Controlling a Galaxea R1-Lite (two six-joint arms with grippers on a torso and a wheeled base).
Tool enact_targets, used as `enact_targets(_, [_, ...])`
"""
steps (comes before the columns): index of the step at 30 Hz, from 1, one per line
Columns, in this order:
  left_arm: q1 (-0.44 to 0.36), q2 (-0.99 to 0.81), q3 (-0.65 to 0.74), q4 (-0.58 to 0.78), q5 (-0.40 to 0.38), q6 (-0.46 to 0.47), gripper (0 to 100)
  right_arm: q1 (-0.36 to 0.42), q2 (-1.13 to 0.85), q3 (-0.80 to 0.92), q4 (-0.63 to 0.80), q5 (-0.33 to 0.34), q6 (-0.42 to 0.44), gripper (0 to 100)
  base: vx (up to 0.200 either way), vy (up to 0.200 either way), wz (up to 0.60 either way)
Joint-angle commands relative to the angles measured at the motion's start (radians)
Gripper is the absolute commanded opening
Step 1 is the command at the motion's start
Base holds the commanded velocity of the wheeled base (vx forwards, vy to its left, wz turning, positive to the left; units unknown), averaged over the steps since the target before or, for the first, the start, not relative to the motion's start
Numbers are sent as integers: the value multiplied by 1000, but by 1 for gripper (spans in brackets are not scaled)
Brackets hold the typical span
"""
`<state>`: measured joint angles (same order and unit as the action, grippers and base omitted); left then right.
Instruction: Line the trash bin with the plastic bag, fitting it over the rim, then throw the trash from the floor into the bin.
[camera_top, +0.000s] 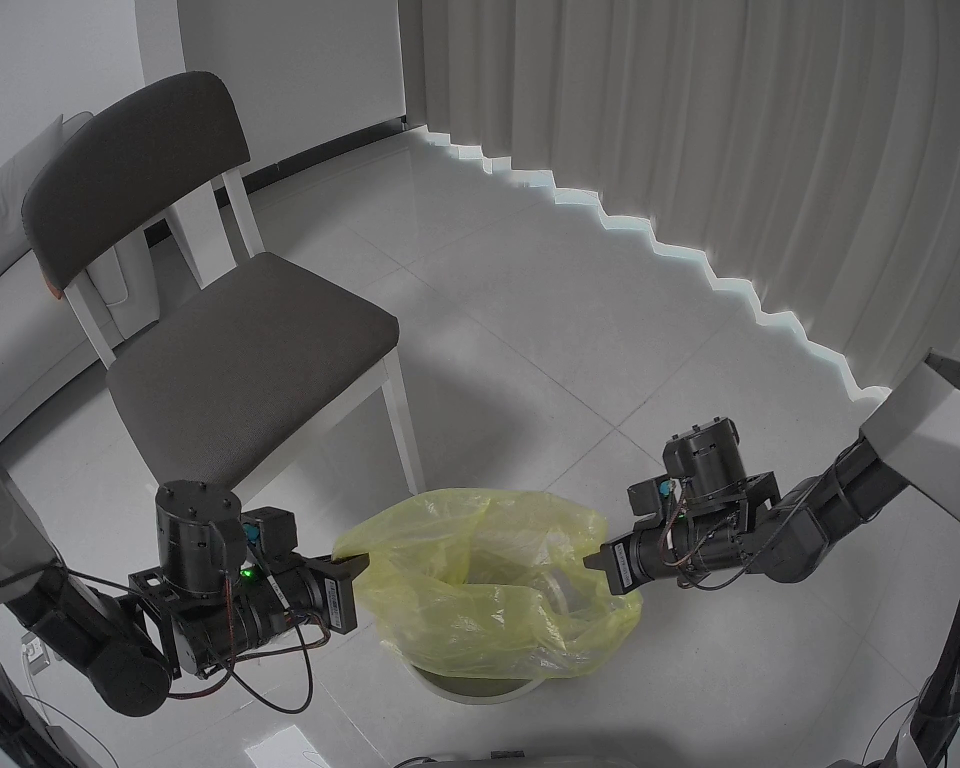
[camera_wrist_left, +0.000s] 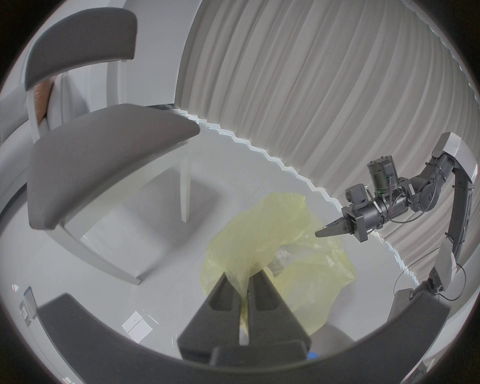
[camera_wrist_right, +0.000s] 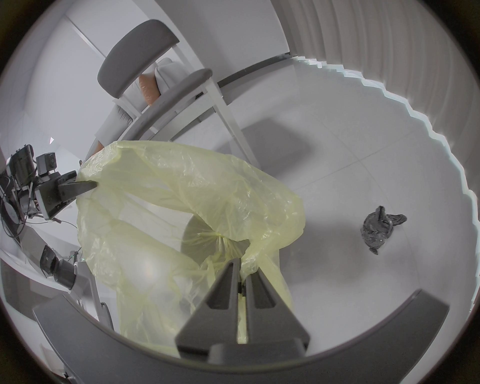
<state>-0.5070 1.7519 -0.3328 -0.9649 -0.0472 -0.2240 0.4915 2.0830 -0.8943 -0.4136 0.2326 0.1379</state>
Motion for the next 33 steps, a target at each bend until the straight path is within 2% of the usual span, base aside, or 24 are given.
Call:
enact_targets(1, [76, 155, 101, -141, -29, -15, 0, 27, 91, -31, -1, -4, -1, 0, 0, 0, 0])
enact_targets(5, [81, 328, 120, -345, -28, -15, 0, 6, 123, -58, 4, -4, -1, 0, 0, 0, 0])
enact_targets(7, [82, 350, 120, -371, -26, -14, 0, 4, 129, -61, 4, -4, -1, 0, 0, 0, 0])
enact_targets(8, [81, 455, 121, -505, -22, -9, 0, -8, 147, -74, 6, -18, -3, 0, 0, 0, 0])
enact_targets(10, [81, 528, 127, -592, -22, -6, 0, -22, 164, -75, 1, -24, -3, 0, 0, 0, 0])
enact_targets(13, [81, 566, 159, -606, -34, -3, 0, -37, 192, -75, -1, -25, -3, 0, 0, 0, 0])
enact_targets(19, [84, 523, 199, -606, -63, -8, 0, -47, 224, -77, -8, -24, -1, 0, 0, 0, 0])
enact_targets(25, [113, 425, 241, -606, -74, -5, 0, -7, 215, -78, -25, -22, 3, 0, 0, 0, 0])
enact_targets(33, [130, 393, 333, -606, -89, -14, 0, 36, 226, -84, -31, -25, 34, 0, 0, 0, 0])
